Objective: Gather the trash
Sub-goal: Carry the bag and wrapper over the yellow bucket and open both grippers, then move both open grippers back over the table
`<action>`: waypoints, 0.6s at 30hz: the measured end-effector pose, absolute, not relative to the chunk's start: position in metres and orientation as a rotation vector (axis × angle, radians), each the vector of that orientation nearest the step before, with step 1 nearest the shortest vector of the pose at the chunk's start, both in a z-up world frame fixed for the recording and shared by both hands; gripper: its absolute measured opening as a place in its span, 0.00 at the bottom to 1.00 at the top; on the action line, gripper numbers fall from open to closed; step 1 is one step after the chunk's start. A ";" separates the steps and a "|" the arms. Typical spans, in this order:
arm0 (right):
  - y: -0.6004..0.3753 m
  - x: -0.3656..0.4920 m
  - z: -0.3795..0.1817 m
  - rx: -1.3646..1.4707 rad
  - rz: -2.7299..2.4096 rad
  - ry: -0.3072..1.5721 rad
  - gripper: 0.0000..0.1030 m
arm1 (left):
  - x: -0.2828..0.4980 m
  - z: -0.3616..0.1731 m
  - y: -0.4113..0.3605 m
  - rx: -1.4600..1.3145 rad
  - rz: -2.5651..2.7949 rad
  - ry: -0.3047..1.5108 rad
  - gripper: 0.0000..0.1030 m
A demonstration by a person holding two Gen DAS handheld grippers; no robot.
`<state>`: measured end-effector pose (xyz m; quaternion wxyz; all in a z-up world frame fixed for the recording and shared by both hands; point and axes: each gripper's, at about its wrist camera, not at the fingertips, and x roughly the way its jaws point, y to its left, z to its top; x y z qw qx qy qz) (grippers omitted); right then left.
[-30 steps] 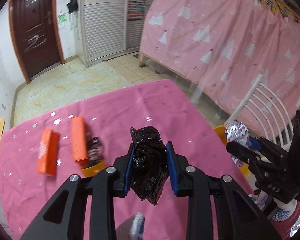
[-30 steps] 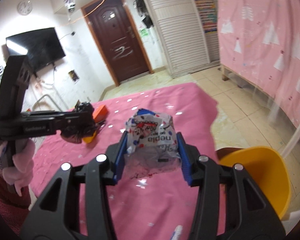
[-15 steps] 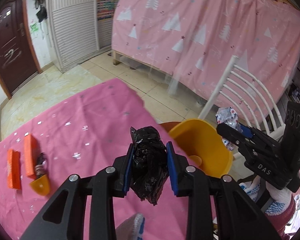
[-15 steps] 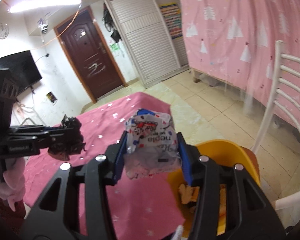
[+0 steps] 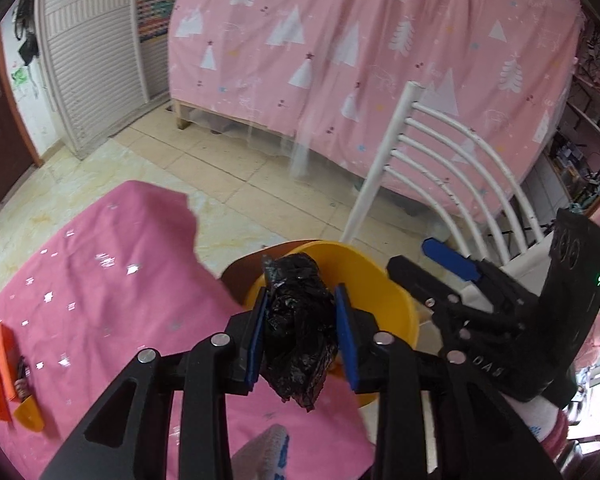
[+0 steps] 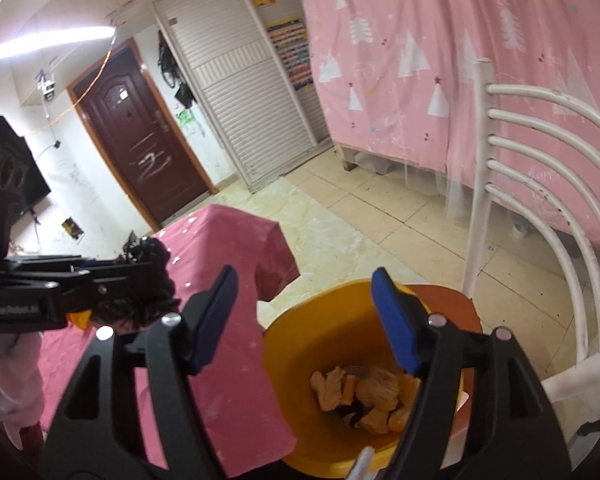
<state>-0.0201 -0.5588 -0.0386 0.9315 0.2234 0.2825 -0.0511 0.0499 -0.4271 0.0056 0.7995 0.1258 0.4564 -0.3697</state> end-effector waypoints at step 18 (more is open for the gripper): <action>-0.552 -0.014 -0.029 0.444 -0.103 0.595 0.66 | 0.041 0.016 -0.428 0.279 -0.820 0.941 0.54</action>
